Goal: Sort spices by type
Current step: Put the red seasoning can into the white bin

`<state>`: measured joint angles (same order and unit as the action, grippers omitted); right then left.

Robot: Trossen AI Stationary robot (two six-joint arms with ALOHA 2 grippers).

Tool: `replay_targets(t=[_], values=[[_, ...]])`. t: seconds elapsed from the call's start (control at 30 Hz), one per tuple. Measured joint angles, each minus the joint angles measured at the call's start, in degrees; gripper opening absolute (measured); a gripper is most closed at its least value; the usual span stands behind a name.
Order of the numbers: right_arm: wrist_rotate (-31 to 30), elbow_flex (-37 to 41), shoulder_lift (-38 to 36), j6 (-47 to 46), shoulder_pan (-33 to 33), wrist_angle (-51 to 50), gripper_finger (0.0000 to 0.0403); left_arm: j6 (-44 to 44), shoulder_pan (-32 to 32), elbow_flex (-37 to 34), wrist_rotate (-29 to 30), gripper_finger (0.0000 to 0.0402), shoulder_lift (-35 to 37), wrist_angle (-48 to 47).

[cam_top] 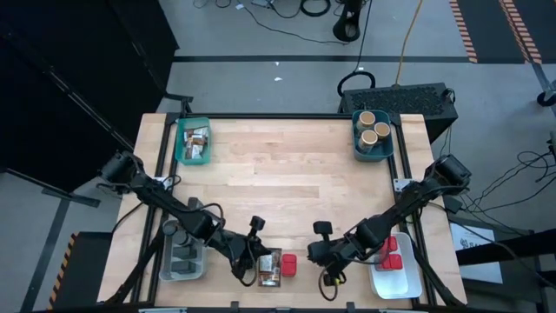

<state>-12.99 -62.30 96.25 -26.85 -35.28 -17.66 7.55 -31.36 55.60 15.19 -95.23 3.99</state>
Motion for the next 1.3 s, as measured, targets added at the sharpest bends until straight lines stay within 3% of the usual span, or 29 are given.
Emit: replay_targets(t=[0.3,0.43,0.5,0.7,1.03,1.3], values=[[-2.30,0.00,-0.83,0.15,-1.23,-0.32,0.0000,-3.58,0.58,1.30,2.61,0.0001,-0.14,-1.66],[-4.87,0.00,-3.65,1.83,-1.91,-0.68,0.0000,-1.07,2.71,5.56,-1.22,0.0000,-2.76,-1.71],[-7.51,0.01,-5.52,2.65,-2.88,-0.93,0.0000,1.54,3.35,7.09,-5.81,0.0000,-4.30,-2.49],[-14.55,0.02,-8.62,2.86,-6.53,-1.49,0.0000,-2.57,2.15,7.23,-6.95,0.0000,-3.84,-16.82],[-17.29,0.07,-8.59,3.42,-6.85,-1.04,0.0000,-2.32,2.86,7.29,-6.94,0.0000,-7.39,-8.05],[-17.29,0.07,-8.59,3.39,-6.83,-0.61,0.0000,-0.85,3.43,7.25,-10.61,0.0000,-10.59,-1.19]])
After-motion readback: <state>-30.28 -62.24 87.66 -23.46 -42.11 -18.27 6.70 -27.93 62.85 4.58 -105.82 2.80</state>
